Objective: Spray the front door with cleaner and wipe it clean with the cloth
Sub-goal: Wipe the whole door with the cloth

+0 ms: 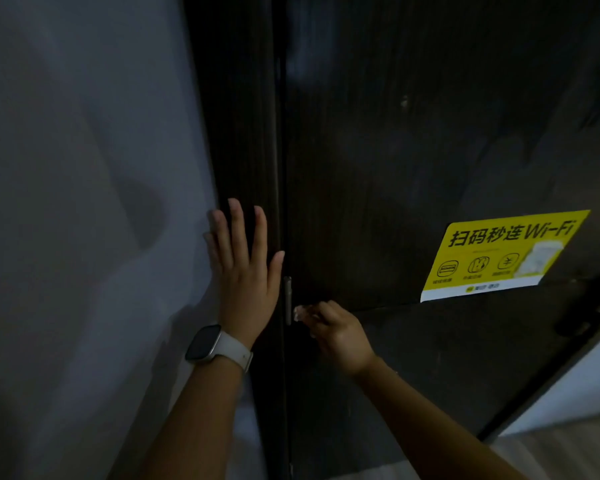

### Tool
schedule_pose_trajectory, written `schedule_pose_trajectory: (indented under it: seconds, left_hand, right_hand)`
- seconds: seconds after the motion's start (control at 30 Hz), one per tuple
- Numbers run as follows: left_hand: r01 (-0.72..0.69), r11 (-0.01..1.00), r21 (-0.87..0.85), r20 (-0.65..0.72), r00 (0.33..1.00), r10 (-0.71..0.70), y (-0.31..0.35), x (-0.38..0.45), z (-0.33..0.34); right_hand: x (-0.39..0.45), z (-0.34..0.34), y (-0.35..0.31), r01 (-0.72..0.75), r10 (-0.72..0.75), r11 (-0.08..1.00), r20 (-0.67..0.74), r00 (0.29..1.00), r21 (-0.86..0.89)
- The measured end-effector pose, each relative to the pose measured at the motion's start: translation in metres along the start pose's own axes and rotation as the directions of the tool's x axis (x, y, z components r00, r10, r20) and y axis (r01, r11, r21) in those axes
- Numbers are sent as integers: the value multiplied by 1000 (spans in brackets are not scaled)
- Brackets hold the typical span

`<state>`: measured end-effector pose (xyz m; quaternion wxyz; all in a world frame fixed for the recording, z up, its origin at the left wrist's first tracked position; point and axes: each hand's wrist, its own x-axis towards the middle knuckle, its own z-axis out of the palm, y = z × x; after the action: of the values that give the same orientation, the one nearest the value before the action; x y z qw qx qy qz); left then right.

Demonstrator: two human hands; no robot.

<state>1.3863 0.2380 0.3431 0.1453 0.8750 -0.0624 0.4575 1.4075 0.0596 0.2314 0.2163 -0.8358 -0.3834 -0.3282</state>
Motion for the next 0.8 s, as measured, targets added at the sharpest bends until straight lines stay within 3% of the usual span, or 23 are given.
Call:
schedule_pose_trajectory:
  seconds: [0.17, 0.3, 0.5, 0.6, 0.8]
  left_hand:
    - [45, 999, -27, -3, 999, -45, 21, -9, -1]
    - [-105, 994, 12, 92, 990, 104, 55, -21, 13]
    - [-185, 978, -93, 83, 978, 192, 127, 13, 38]
    - [-186, 979, -81, 48, 981, 190, 151, 39, 46]
    - [-116, 991, 65, 51, 992, 113, 172, 62, 68]
  right_hand:
    - [-30, -32, 37, -96, 93, 994, -40, 995, -55]
    - [-64, -73, 80, -293, 283, 953, -113, 952, -75]
    - [-71, -93, 112, -203, 190, 977, -158, 969, -70]
    - [-43, -112, 119, -165, 141, 983, -259, 956, -75]
    - [37, -162, 125, -143, 97, 989, -557, 825, -39]
